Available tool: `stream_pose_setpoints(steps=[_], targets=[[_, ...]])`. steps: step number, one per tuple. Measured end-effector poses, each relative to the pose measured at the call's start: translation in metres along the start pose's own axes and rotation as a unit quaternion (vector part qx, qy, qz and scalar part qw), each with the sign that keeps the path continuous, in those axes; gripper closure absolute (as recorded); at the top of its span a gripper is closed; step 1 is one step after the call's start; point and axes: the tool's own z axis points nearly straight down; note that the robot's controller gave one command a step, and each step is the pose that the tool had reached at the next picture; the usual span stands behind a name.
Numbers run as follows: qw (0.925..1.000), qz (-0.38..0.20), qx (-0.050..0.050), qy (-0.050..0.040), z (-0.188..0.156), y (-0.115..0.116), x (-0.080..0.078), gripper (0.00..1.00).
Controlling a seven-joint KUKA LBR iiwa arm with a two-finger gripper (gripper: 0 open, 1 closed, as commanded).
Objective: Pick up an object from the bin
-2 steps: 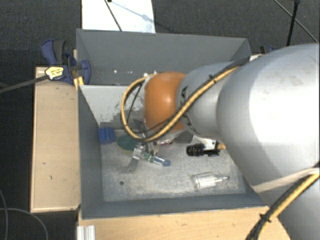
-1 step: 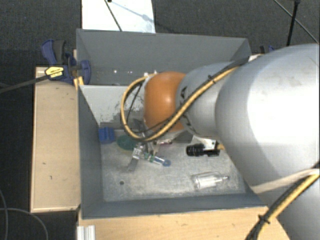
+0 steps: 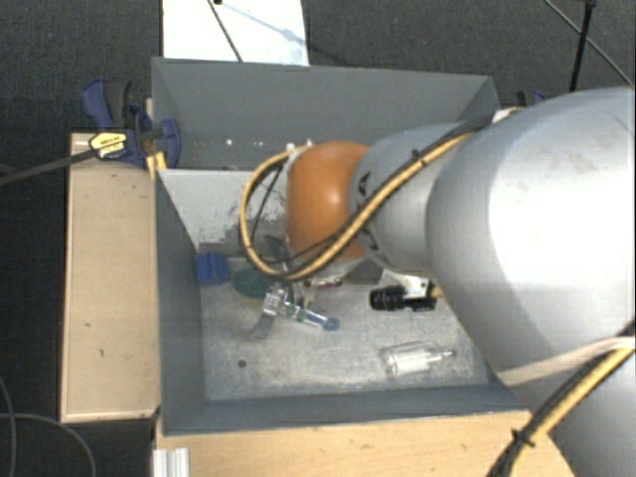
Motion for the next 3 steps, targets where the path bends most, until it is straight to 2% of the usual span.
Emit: stream_pose_setpoints(steps=[1,2,3], targets=[[1.0,0.001,0.0,0.0002,0.0,0.0,0.0,1.0],[1.0,0.001,-0.002,-0.0023,-0.082,0.002,-0.002,1.0],[1.0,-0.001,0.0,-0.0007,-0.11,0.003,-0.003,1.0]])
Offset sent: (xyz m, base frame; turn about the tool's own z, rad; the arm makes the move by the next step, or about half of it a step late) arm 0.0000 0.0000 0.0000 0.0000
